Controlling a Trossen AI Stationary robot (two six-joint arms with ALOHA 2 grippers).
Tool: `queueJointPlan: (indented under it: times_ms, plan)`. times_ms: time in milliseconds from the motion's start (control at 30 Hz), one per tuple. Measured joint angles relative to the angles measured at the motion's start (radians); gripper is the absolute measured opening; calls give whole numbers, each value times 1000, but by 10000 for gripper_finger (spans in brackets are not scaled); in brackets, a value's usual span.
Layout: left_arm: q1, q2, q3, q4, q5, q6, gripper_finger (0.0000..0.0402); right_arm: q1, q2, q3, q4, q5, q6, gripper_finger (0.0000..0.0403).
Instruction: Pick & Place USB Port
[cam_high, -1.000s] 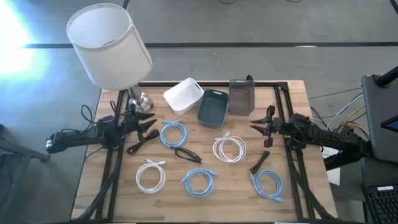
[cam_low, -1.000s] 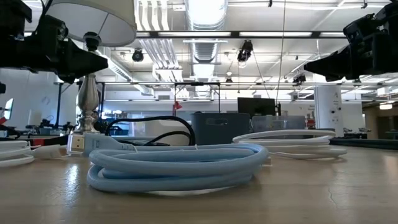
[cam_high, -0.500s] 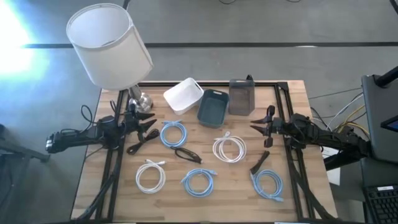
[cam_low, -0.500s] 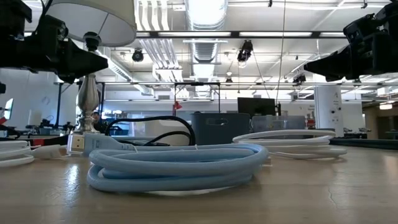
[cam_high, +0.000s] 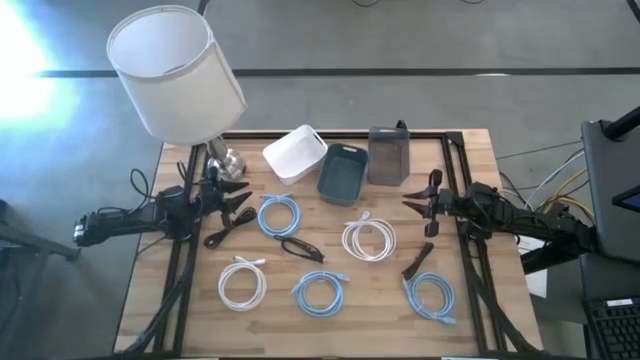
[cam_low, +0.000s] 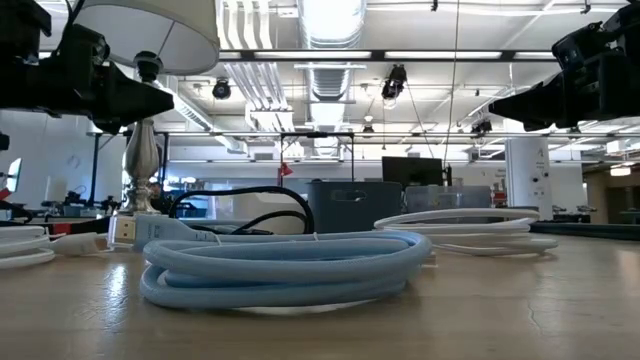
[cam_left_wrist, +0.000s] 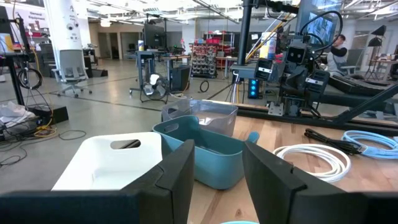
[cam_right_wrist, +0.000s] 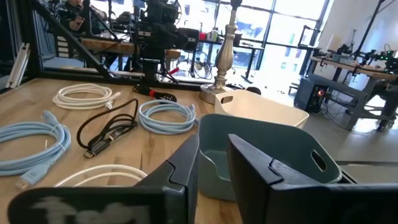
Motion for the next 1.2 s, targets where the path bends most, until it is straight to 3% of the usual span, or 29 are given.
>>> queueJointPlan:
  times_ms: [300,767,1200]
  plan:
    - [0,0,0,0,0,0,140,0,0,0,0,0,0,89]
    - [0,0,0,0,0,0,140,0,0,0,0,0,0,68]
    - [0,0,0,0,0,0,140,0,0,0,0,0,0,87]
